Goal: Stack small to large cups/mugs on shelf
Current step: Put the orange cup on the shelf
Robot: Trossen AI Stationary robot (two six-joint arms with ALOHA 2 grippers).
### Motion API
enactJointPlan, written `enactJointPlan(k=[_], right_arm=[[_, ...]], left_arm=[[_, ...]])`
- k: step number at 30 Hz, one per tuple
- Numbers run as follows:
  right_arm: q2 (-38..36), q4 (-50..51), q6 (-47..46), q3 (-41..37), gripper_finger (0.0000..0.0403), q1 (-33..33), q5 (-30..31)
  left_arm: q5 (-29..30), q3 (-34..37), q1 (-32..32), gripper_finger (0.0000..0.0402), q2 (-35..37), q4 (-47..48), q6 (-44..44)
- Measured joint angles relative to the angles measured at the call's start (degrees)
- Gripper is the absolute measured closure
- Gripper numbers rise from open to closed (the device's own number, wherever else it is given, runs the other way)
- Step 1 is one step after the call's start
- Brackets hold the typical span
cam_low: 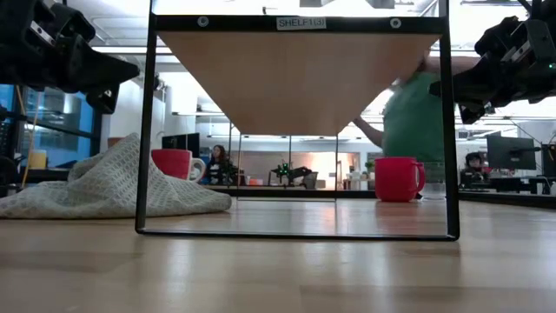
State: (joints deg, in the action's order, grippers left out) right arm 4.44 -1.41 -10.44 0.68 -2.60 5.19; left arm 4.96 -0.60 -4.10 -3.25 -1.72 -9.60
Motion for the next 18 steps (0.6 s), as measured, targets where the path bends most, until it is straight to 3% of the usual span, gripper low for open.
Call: enactJointPlan(k=[15, 18], right_arm=[[0.0, 0.0, 0.0, 0.0, 0.0402, 0.0, 0.0], [0.0, 0.0, 0.0, 0.0, 0.0402, 0.0, 0.0]], left_arm=[[-0.4, 0.0, 0.0, 0.0401, 0.0, -3.8, -25.5], [4.6, 0.0, 0.0, 0.0401, -0.6, -13.0, -28.8]])
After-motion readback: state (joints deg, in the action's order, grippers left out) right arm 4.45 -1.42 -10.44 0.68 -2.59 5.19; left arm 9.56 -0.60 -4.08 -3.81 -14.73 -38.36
